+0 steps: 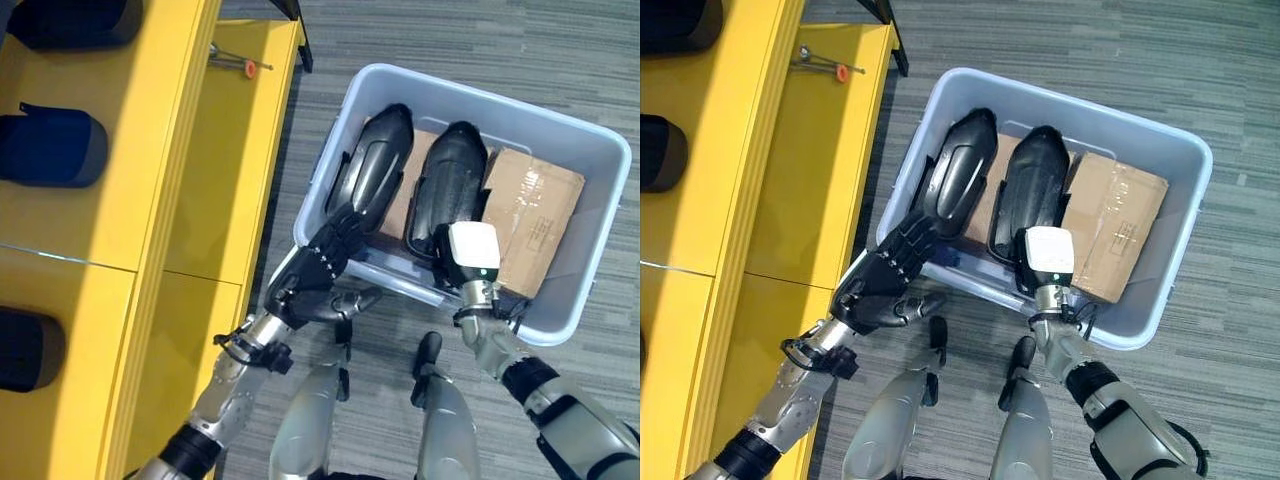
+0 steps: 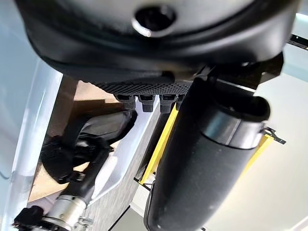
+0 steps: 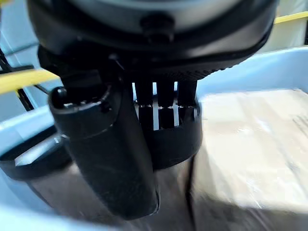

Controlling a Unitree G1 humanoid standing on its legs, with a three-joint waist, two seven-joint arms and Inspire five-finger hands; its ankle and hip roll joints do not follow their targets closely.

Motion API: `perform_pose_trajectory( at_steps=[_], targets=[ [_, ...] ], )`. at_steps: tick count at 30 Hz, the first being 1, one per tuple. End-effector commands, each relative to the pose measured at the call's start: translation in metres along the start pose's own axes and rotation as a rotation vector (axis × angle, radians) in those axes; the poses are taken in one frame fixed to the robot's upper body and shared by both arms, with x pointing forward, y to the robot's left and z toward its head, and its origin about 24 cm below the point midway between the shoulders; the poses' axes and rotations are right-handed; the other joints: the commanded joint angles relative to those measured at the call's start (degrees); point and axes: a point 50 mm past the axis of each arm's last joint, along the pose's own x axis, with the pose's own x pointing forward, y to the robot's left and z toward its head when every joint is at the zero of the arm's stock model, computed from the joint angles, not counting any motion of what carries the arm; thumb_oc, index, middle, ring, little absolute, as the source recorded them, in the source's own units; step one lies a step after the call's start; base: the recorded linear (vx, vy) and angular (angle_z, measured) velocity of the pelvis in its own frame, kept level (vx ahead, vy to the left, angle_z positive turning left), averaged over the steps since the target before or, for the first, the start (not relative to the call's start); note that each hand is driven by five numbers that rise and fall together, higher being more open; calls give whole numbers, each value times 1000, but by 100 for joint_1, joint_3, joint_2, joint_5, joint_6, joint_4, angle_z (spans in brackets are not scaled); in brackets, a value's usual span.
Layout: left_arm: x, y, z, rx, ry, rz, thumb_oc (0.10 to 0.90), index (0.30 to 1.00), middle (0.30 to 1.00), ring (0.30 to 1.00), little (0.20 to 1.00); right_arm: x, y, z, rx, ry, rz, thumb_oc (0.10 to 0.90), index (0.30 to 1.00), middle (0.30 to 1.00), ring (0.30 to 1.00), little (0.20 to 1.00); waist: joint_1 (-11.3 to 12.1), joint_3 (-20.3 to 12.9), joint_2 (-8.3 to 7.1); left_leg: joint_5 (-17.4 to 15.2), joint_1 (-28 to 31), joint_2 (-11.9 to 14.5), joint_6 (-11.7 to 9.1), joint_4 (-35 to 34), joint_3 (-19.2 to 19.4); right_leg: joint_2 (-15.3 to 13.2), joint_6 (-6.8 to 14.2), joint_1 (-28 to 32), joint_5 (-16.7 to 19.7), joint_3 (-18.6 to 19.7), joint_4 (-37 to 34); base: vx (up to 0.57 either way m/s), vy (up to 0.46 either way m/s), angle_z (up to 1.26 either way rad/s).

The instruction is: Move parts from the plastic box to the shelf.

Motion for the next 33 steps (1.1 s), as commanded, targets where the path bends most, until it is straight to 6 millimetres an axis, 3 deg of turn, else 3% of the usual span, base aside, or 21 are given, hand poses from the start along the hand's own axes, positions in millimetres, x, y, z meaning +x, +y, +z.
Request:
perform_pose_trajectory(
  at_steps=[1, 10, 14, 21, 28, 33],
  targets=[
    [6, -12, 35, 85, -192, -115, 900, 1000, 1000, 1000, 1000, -9, -3, 4, -28, -133, -49, 400, 300, 300, 300, 300, -227, -119, -168, -869, 668, -27, 12, 157, 251, -17, 236, 579, -314, 233, 45, -1, -47, -30],
    [-10, -8, 30, 59, -127, -113, 900, 1000, 1000, 1000, 1000, -28, -15, 11, 20, -242, -80, 400, 300, 300, 300, 300, -309, -820, -399, -866, 1417, 88, -37, -174, 193, 82, 278, 1439, -345, 259, -384, 78, -61, -13],
    [-14, -8, 29, 54, -115, -107, 900, 1000, 1000, 1000, 1000, -31, -19, 13, 40, -256, -88, 400, 300, 300, 300, 300, -314, -952, -435, -873, 1526, 101, -40, -211, 170, 105, 273, 1562, -362, 255, -421, 77, -41, -2],
    [-29, -7, 23, 39, -63, -75, 900, 1000, 1000, 1000, 1000, -35, -41, 37, 159, -390, -120, 400, 300, 300, 300, 300, -312, -1600, -548, -879, 1986, 161, -79, -466, 87, 215, 244, 2073, -414, 259, -670, 112, -39, -2],
    [-34, -5, 24, 82, -48, -66, 900, 1000, 1000, 1000, 1000, -37, -61, 50, 273, -450, -131, 400, 300, 300, 300, 300, -352, -1882, -607, -877, 2178, 133, -76, -640, 110, 215, 278, 2256, -363, 232, -855, 16, 35, -1],
    [-33, -7, 27, 109, -41, -69, 900, 1000, 1000, 1000, 1000, -39, -75, 53, 365, -426, -193, 400, 300, 300, 300, 300, -428, -2000, -605, -948, 2324, 21, 36, -737, 219, 98, 426, 2246, -251, 232, -858, -16, 104, -2]
  ],
)
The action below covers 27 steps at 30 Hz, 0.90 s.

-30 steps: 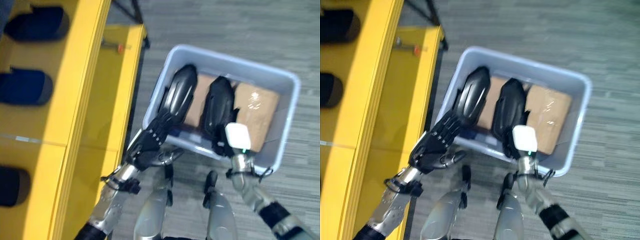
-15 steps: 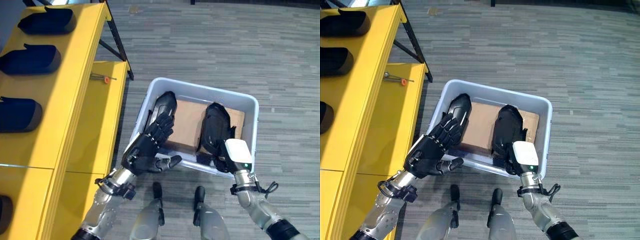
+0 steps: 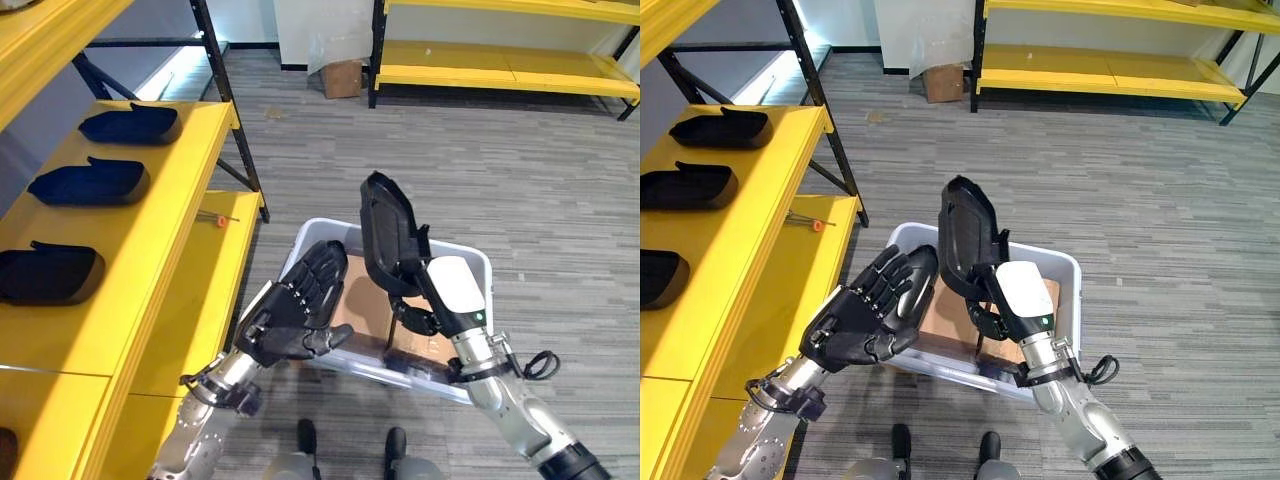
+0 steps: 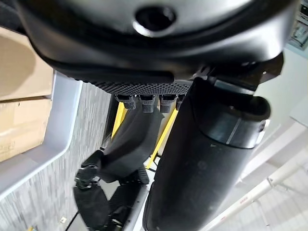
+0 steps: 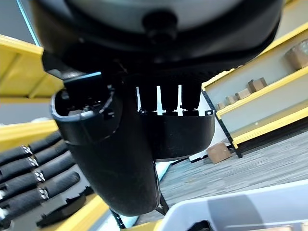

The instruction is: Move parts from the plastic box to the shelf.

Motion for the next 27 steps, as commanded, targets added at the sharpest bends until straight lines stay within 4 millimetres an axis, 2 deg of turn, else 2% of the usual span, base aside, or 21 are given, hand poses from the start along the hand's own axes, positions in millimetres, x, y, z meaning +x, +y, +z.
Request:
perform_pose_trajectory(
  at_steps=[1, 3, 6, 7, 8, 9, 11, 12, 13, 15, 18, 20, 22, 23, 25, 26, 27],
  targets=[
    [13, -13, 31, 79, -169, -101, 900, 1000, 1000, 1000, 1000, 21, -46, 15, 42, -112, -246, 400, 300, 300, 300, 300, -79, -594, 50, -691, 203, -135, 223, 155, -42, -256, 417, -1, -488, 116, 677, -21, 92, 1],
    [11, -13, 31, 83, -165, -87, 900, 1000, 1000, 1000, 1000, 20, -46, 16, 54, -108, -254, 400, 300, 300, 300, 300, -104, -609, 68, -693, 226, -162, 259, 119, -50, -258, 446, -41, -455, 154, 789, -28, 52, 3],
    [4, -10, 33, 107, -162, -55, 900, 1000, 1000, 1000, 1000, 14, -44, 19, 82, -101, -247, 400, 300, 300, 300, 300, -178, -649, 82, -704, 214, -217, 335, 76, -212, -91, 432, -178, -462, 406, 1094, -44, -30, 9],
    [3, -8, 34, 90, -168, -53, 900, 1000, 1000, 1000, 1000, 8, -47, 19, 77, -89, -253, 400, 300, 300, 300, 300, -243, -688, 96, -667, 201, -263, 364, -2, -512, 198, 297, -184, -608, 749, 1161, -35, -51, 25],
    [3, -9, 33, 89, -168, -54, 900, 1000, 1000, 1000, 1000, 8, -47, 19, 77, -88, -252, 400, 300, 300, 300, 300, -249, -697, 97, -665, 196, -262, 362, -6, -521, 198, 294, -190, -613, 740, 1166, -32, -64, 49],
    [4, -9, 34, 80, -167, -66, 900, 1000, 1000, 1000, 1000, 6, -48, 18, 69, -74, -260, 400, 300, 300, 300, 300, -279, -724, 97, -641, 172, -293, 363, -30, -689, 352, 226, -191, -683, 909, 1189, -7, -26, 110],
    [3, -9, 34, 80, -167, -66, 900, 1000, 1000, 1000, 1000, 6, -48, 18, 69, -74, -260, 400, 300, 300, 300, 300, -283, -725, 96, -640, 171, -294, 362, -30, -694, 350, 226, -191, -685, 904, 1190, -30, -42, 101],
    [7, -11, 34, 71, -169, -76, 900, 1000, 1000, 1000, 1000, 4, -50, 16, 55, -56, -270, 400, 300, 300, 300, 300, -337, -761, 100, -571, 103, -345, 357, -32, -1022, 667, 74, -214, -788, 1242, 1245, -140, -208, 44],
    [8, -12, 35, 80, -169, -62, 900, 1000, 1000, 1000, 1000, 4, -55, 11, 52, -53, -278, 400, 300, 300, 300, 300, -301, -807, 100, -454, -59, -387, 241, -17, -1468, 933, -150, -160, -986, 1391, 1016, -190, -259, 80],
    [6, -8, 37, 52, -209, -31, 900, 1000, 1000, 1000, 1000, 8, -65, 10, 47, -71, -314, 400, 300, 300, 300, 300, -167, -720, 116, -288, -358, -366, 113, 54, -1678, 1019, -259, -138, -1020, 1360, 887, -243, -233, 125],
    [3, -7, 40, 110, -222, 10, 900, 1000, 1000, 1000, 1000, 10, -75, 2, 47, -55, -356, 400, 300, 300, 300, 300, -103, -574, 135, -196, -683, -359, 14, 266, -1848, 1085, -394, -176, -1090, 1245, 953, -154, -106, 27],
    [2, -6, 41, 108, -225, 20, 900, 1000, 1000, 1000, 1000, 7, -76, 1, 41, -44, -362, 400, 300, 300, 300, 300, -90, -523, 141, -171, -749, -346, -12, 308, -1775, 1086, -427, -178, -1118, 1129, 977, -67, -57, 43],
    [-1, -7, 43, 107, -225, 1, 900, 1000, 1000, 1000, 1000, -4, -79, -4, 21, -15, -365, 400, 300, 300, 300, 300, -164, -455, 104, -185, -828, -249, -110, 408, -1197, 1009, -426, -81, -1121, 822, 884, -74, -41, 93],
    [-3, -7, 46, 108, -224, -16, 900, 1000, 1000, 1000, 1000, -13, -82, -9, 2, 13, -363, 400, 300, 300, 300, 300, -274, -482, 80, -211, -857, -34, -193, 526, -604, 891, -388, -82, -1099, 489, 808, -119, 22, 128],
    [-1, -8, 51, 100, -240, -8, 900, 1000, 1000, 1000, 1000, -16, -85, -12, -9, 28, -358, 400, 300, 300, 300, 300, -423, -544, 25, -301, -739, 340, -215, 694, -70, 675, -375, -194, -1074, 173, 840, -133, 104, 173],
    [0, -9, 51, 93, -241, -9, 900, 1000, 1000, 1000, 1000, -17, -85, -12, -11, 30, -357, 400, 300, 300, 300, 300, -458, -550, 13, -333, -701, 415, -216, 743, 19, 628, -377, -214, -1086, 115, 877, -135, 164, 153],
    [2, -9, 52, 29, -256, -11, 900, 1000, 1000, 1000, 1000, -18, -85, -13, -17, 30, -358, 400, 300, 300, 300, 300, -544, -570, -15, -403, -590, 636, -215, 852, 301, 502, -389, -275, -1102, -46, 976, -100, 152, 85]
  ],
)
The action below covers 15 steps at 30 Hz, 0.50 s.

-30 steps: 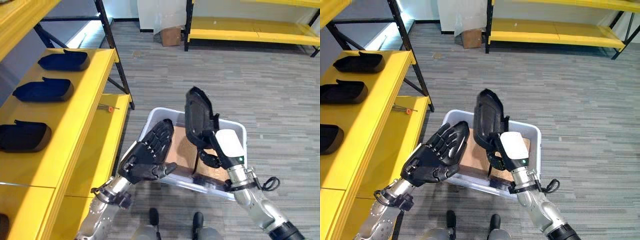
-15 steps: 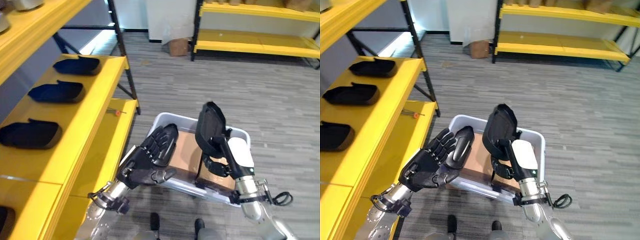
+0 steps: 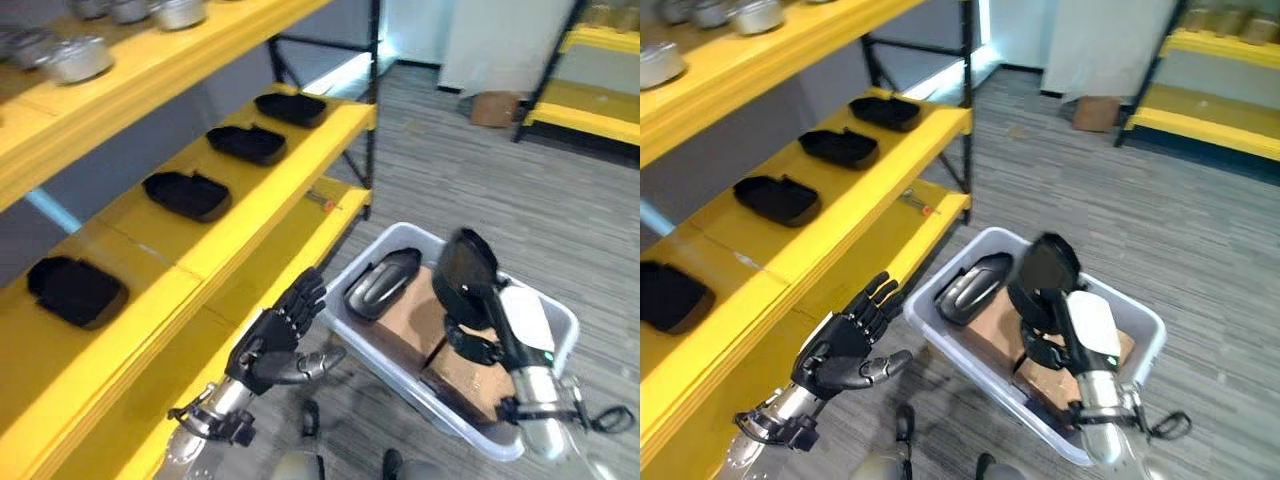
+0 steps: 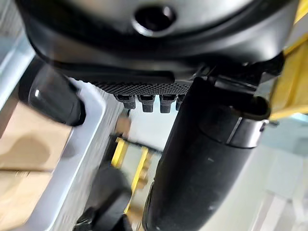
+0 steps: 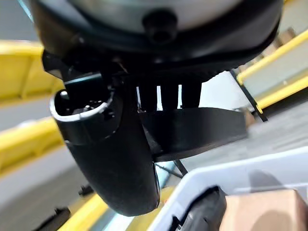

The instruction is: Move parts from the plastic box to the shelf.

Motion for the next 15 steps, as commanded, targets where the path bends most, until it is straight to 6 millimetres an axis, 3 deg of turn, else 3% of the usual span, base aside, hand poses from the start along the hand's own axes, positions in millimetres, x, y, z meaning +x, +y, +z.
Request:
perform_pose_trajectory(
  at_steps=[1, 2, 4, 5, 7, 10, 13, 15],
  targets=[
    [29, -7, 52, -1, -291, -109, 900, 1000, 1000, 1000, 1000, 42, -41, 49, 86, -310, -290, 400, 300, 300, 300, 300, -313, -266, -233, 400, 708, 49, 34, 8, 48, 293, 245, 49, -169, 298, 43, -155, 301, 68],
    [33, -9, 54, -20, -325, -113, 900, 1000, 1000, 1000, 1000, 41, -44, 50, 120, -326, -321, 400, 300, 300, 300, 300, -445, -291, -254, 570, 850, 391, -38, 174, 337, 153, 221, -9, -235, 148, 217, -139, 319, 74],
    [41, -11, 60, 43, -359, -97, 900, 1000, 1000, 1000, 1000, 40, -48, 57, 145, -387, -354, 400, 300, 300, 300, 300, -604, -324, -254, 912, 994, 816, -167, 490, 431, 3, 149, -154, -335, 106, 517, -160, 395, 123],
    [42, -12, 61, 57, -367, -89, 900, 1000, 1000, 1000, 1000, 40, -49, 58, 152, -399, -360, 400, 300, 300, 300, 300, -627, -333, -245, 949, 1051, 859, -190, 529, 422, -34, 141, -181, -349, 103, 560, -188, 514, 105],
    [43, -12, 65, 124, -374, -45, 900, 1000, 1000, 1000, 1000, 40, -54, 65, 162, -440, -359, 400, 300, 300, 300, 300, -652, -398, -95, 971, 1177, 797, -241, 372, 503, -245, 230, -227, -326, 78, 603, -210, 655, 58],
    [37, -9, 67, 107, -373, -31, 900, 1000, 1000, 1000, 1000, 39, -57, 67, 182, -457, -367, 400, 300, 300, 300, 300, -597, -438, 36, 725, 1277, 603, -207, 68, 659, -472, 423, -75, -200, 13, 462, -111, 469, 53],
    [29, -3, 70, 122, -384, 7, 900, 1000, 1000, 1000, 1000, 36, -60, 74, 228, -486, -370, 400, 300, 300, 300, 300, -517, -473, 78, 428, 1359, 365, -111, -168, 728, -651, 590, 38, -77, -56, 343, -108, 512, 71],
    [25, -1, 74, 166, -389, 18, 900, 1000, 1000, 1000, 1000, 37, -59, 81, 234, -500, -357, 400, 300, 300, 300, 300, -345, -495, 83, 284, 1425, 142, -27, -344, 719, -820, 740, 138, 116, -262, 137, -146, 454, 55]
  ],
)
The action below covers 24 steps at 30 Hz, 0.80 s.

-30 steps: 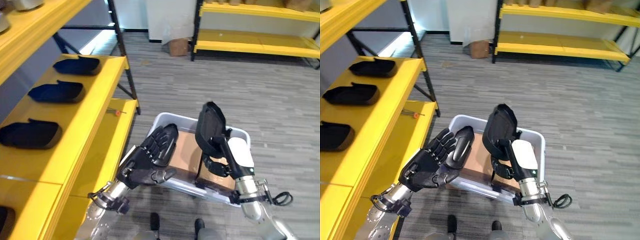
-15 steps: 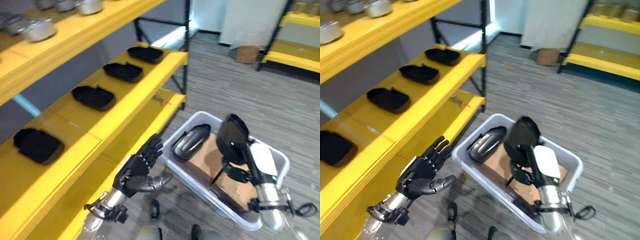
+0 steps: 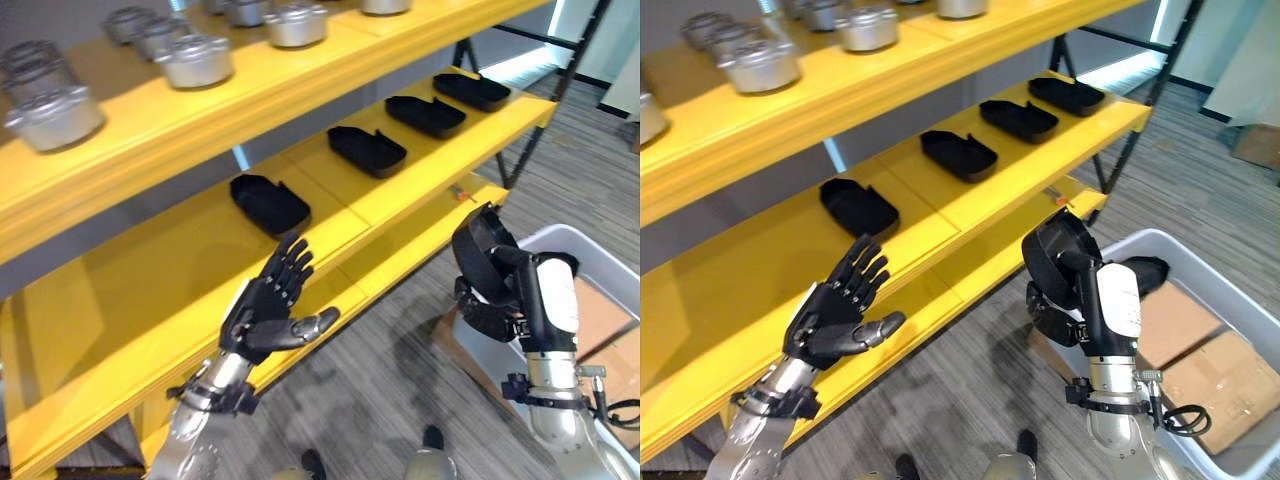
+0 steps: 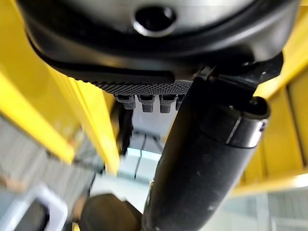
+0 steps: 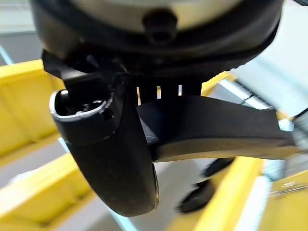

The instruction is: Move parts from the plastic box to the shelf.

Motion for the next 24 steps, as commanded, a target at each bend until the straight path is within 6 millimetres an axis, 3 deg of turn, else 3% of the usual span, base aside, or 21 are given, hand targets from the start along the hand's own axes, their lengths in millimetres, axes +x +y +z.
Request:
perform_pose_trajectory(
  at_steps=[1, 2, 4, 9, 11, 13, 14, 15, 16, 17, 18, 19, 20, 21, 24],
  targets=[
    [21, -14, 61, 122, -326, -124, 900, 1000, 1000, 1000, 1000, 40, -19, 44, 60, -304, -114, 400, 300, 300, 300, 300, 55, -391, 115, 392, 685, 762, -487, -776, -172, 535, 250, 487, -332, -648, 277, -130, 327, 41],
    [20, -14, 62, 129, -329, -122, 900, 1000, 1000, 1000, 1000, 40, -19, 45, 63, -306, -110, 400, 300, 300, 300, 300, 77, -388, 110, 386, 685, 741, -478, -782, -178, 517, 269, 509, -307, -683, 243, -160, 332, 35],
    [14, -11, 67, 145, -335, -128, 900, 1000, 1000, 1000, 1000, 45, -17, 51, 75, -334, -118, 400, 300, 300, 300, 300, 367, -395, 44, 329, 643, 560, -386, -823, -239, 374, 428, 615, -77, -932, 12, -194, 303, 21],
    [11, -10, 68, 175, -333, -145, 900, 1000, 1000, 1000, 1000, 49, -15, 55, 66, -343, -164, 400, 300, 300, 300, 300, 609, -412, -31, 212, 649, 355, -309, -909, -381, 208, 571, 770, 75, -1081, -104, -130, 198, 29],
    [13, -11, 66, 209, -318, -149, 900, 1000, 1000, 1000, 1000, 52, -14, 53, 54, -329, -193, 400, 300, 300, 300, 300, 741, -428, -65, 182, 622, 142, -184, -1008, -459, 87, 624, 753, 267, -1159, 42, -172, 221, 43],
    [13, -10, 63, 250, -302, -153, 900, 1000, 1000, 1000, 1000, 52, -12, 52, 51, -312, -209, 400, 300, 300, 300, 300, 766, -430, -92, 139, 573, -42, -50, -1040, -566, -32, 683, 667, 340, -988, 520, -141, 202, 38],
    [15, -10, 63, 289, -290, -160, 900, 1000, 1000, 1000, 1000, 52, -11, 51, 37, -291, -220, 400, 300, 300, 300, 300, 718, -426, -94, 235, 490, -172, 122, -1083, -712, -4, 625, 448, 573, -699, 963, -145, 202, 65],
    [16, -10, 64, 300, -293, -157, 900, 1000, 1000, 1000, 1000, 51, -10, 50, 35, -290, -218, 400, 300, 300, 300, 300, 691, -422, -89, 236, 488, -210, 168, -1102, -796, 46, 618, 340, 604, -542, 1167, -120, 204, 119],
    [16, -6, 67, 293, -301, -143, 900, 1000, 1000, 1000, 1000, 50, -9, 48, 27, -288, -215, 400, 300, 300, 300, 300, 623, -404, -58, 216, 499, -254, 250, -1134, -971, 309, 553, 60, 466, -209, 1735, -37, 117, 113],
    [16, -6, 67, 293, -302, -143, 900, 1000, 1000, 1000, 1000, 50, -9, 49, 27, -288, -215, 400, 300, 300, 300, 300, 626, -417, -49, 229, 475, -241, 249, -1132, -968, 324, 542, 45, 489, -213, 1714, -30, 111, 105],
    [17, -3, 70, 314, -313, -115, 900, 1000, 1000, 1000, 1000, 50, -10, 47, 24, -286, -215, 400, 300, 300, 300, 300, 576, -403, -28, 210, 492, -271, 280, -1151, -1104, 650, 494, -79, 329, -37, 1927, -11, 30, 58],
    [17, -3, 70, 314, -313, -114, 900, 1000, 1000, 1000, 1000, 50, -10, 47, 24, -287, -215, 400, 300, 300, 300, 300, 577, -408, -26, 210, 485, -268, 279, -1150, -1103, 652, 493, -84, 332, -37, 1925, 8, 12, 62],
    [18, 3, 74, 326, -320, -64, 900, 1000, 1000, 1000, 1000, 51, -13, 46, 19, -284, -220, 400, 300, 300, 300, 300, 476, -373, -47, 169, 535, -336, 291, -1163, -1365, 1242, 421, -210, 39, 227, 1868, 23, -64, 60],
    [20, 6, 76, 343, -338, -18, 900, 1000, 1000, 1000, 1000, 52, -16, 45, 10, -283, -233, 400, 300, 300, 300, 300, 384, -340, -89, 131, 560, -436, 273, -1131, -1621, 1608, 313, -139, -217, 434, 1402, 17, -79, 74],
    [23, 9, 79, 360, -361, 48, 900, 1000, 1000, 1000, 1000, 53, -21, 42, -7, -275, -253, 400, 300, 300, 300, 300, 307, -367, -129, 114, 514, -560, 221, -1084, -1897, 1975, 86, 86, -334, 739, 488, 20, -65, 73]
  ],
)
